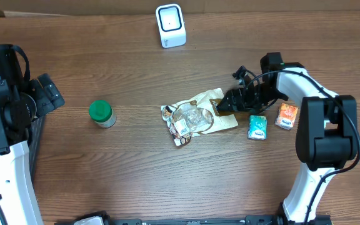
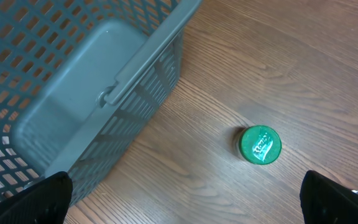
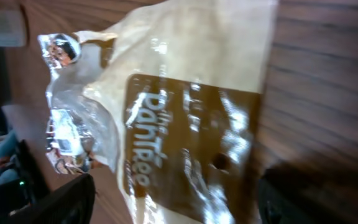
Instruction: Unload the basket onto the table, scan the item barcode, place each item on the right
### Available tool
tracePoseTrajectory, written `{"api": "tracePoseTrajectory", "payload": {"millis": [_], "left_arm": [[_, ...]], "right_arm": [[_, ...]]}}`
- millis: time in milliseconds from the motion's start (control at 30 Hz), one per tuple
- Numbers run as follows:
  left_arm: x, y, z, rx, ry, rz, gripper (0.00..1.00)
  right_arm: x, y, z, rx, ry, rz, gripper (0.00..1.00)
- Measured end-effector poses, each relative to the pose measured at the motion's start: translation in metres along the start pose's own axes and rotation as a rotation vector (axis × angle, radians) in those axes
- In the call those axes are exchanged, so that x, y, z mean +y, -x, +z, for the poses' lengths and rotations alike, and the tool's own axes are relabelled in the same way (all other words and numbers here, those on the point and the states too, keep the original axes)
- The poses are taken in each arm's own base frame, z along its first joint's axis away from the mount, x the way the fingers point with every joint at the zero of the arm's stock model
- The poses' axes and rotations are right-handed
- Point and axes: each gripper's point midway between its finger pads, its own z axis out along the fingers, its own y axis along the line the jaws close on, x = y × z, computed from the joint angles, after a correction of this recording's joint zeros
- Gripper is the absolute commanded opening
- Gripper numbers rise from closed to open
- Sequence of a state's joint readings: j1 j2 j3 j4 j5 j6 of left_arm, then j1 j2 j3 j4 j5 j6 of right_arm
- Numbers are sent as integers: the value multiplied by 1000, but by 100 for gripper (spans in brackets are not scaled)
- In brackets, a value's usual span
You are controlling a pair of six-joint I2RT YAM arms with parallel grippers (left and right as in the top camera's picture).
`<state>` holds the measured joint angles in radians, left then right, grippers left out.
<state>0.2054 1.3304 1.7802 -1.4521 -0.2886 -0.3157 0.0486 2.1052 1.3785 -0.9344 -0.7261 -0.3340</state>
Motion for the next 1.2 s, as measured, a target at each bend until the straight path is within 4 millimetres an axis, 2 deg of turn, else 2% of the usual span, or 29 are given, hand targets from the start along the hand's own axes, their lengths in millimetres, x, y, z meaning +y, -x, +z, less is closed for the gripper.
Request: {"api": "tracePoseTrajectory", "payload": {"millis": [100,233,300,333,433,600,667,733,933,1067,1200], "left_arm": [[0,0,0,0,0,0,100],[0,0,0,1,0,0,100],[0,0,0,0,0,0,100],[0,0,0,1,0,0,100],[0,0,0,0,0,0,100],[0,0,0,0,0,0,100],[0,0,0,0,0,0,100],[0,0,0,0,0,0,100],[0,0,0,0,0,0,100],[0,0,0,0,0,0,100],[0,0,0,0,0,0,100]], "right_arm": [[18,3,22,16,70,2,67],[40,7,55,40,138,45,22],[53,9,79,60,173,79,7],[54,9,84,65,170,94,4],[63,9,98,79,179,133,4],[58,14,95,61,187,202,4],[46,23,84,19,195,245,4],[26,34,68,-38,196,309,4],[-15,48,26,-157,131,417,4],[-8,43,34,-128,99,412,4],[27,30,65,-42,52,333,4]]}}
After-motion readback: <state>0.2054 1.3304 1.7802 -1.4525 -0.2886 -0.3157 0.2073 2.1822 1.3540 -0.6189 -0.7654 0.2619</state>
